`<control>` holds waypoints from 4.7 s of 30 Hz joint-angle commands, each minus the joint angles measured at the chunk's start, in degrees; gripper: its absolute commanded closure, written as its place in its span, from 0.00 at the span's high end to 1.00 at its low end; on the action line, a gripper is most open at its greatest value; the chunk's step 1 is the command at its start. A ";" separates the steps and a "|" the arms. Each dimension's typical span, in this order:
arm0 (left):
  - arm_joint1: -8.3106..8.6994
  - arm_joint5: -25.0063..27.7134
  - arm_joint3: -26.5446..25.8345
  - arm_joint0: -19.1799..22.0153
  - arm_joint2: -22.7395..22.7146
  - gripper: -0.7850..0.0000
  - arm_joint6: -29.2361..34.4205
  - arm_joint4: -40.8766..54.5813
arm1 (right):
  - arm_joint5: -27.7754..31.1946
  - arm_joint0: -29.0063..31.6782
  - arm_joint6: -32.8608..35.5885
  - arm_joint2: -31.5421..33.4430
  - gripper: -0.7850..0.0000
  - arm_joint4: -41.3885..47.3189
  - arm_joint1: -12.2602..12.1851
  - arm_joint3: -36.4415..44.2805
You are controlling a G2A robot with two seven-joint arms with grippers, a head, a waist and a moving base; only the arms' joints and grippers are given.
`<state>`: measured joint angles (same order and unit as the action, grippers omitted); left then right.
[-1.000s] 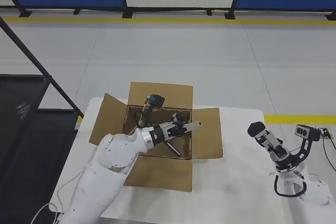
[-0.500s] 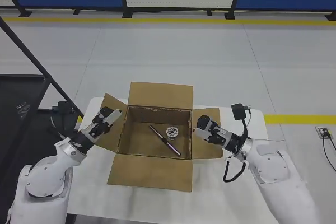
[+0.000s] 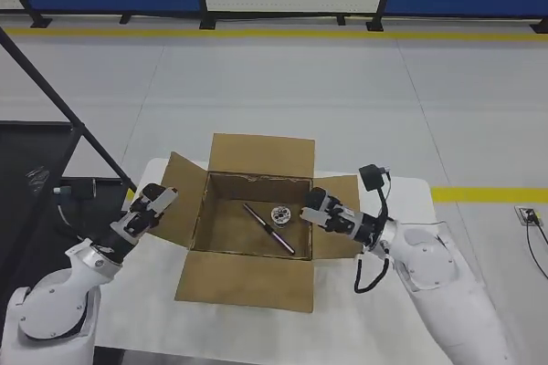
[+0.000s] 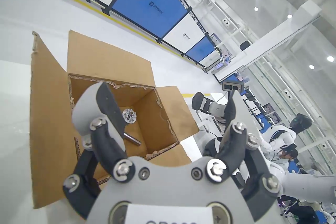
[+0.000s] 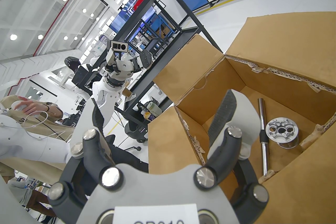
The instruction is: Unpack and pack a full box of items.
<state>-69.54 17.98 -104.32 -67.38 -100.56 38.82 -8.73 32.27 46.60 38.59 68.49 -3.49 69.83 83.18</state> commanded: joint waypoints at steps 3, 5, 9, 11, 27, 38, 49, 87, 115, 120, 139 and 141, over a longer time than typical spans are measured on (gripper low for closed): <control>0.00 0.00 0.00 0.00 -0.01 1.00 0.00 0.00 | 1.45 0.55 -0.32 -0.79 1.00 0.32 0.11 1.62; 0.02 -0.84 -0.44 -0.16 0.42 1.00 -1.10 0.20 | -1.43 0.03 -0.74 -1.68 1.00 -4.56 0.15 3.18; 0.28 -2.69 -0.22 0.03 -0.74 1.00 -2.20 2.01 | -7.77 -3.07 2.39 -6.25 1.00 -14.49 0.58 6.04; 0.50 -3.01 -0.03 -0.16 -1.96 1.00 -1.58 3.75 | -11.43 -5.46 4.21 -9.18 1.00 -19.52 1.01 6.13; 1.59 -3.78 -2.07 -5.44 -7.27 1.00 -1.35 12.74 | -26.63 -26.21 10.43 -30.27 1.00 -32.00 9.10 -17.15; 2.05 -4.10 -2.93 -6.21 -6.24 1.00 0.32 12.22 | -24.12 -28.73 7.91 -32.85 1.00 -30.44 11.62 -23.95; 2.02 -4.93 -3.27 -6.79 -5.51 1.00 -0.05 13.95 | -26.33 -28.22 7.03 -33.49 1.00 -32.69 12.03 -24.48; 2.41 -6.14 -4.56 -8.34 -6.14 1.00 0.06 16.22 | -34.06 -36.94 0.86 -42.92 0.58 -41.42 28.99 -59.13; 2.41 -6.14 -4.56 -8.34 -6.14 1.00 0.06 16.22 | -33.34 -38.41 -0.83 -41.46 0.73 -42.71 34.51 -69.05; 2.41 -6.14 -4.56 -8.34 -6.14 1.00 0.06 16.22 | -33.63 -38.45 -0.67 -41.41 0.73 -43.43 35.26 -69.81; 2.41 -6.14 -4.56 -8.34 -6.14 1.00 0.06 16.22 | -34.90 -38.25 -2.54 -40.31 0.66 -44.91 36.88 -72.44; 2.41 -6.14 -4.56 -8.34 -6.14 1.00 0.06 16.22 | -34.98 -38.19 -2.77 -40.22 0.65 -45.12 36.98 -72.57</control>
<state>-67.14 11.85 -108.88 -75.72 -106.70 38.88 7.49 -2.63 8.38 35.93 28.24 -48.50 106.76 10.66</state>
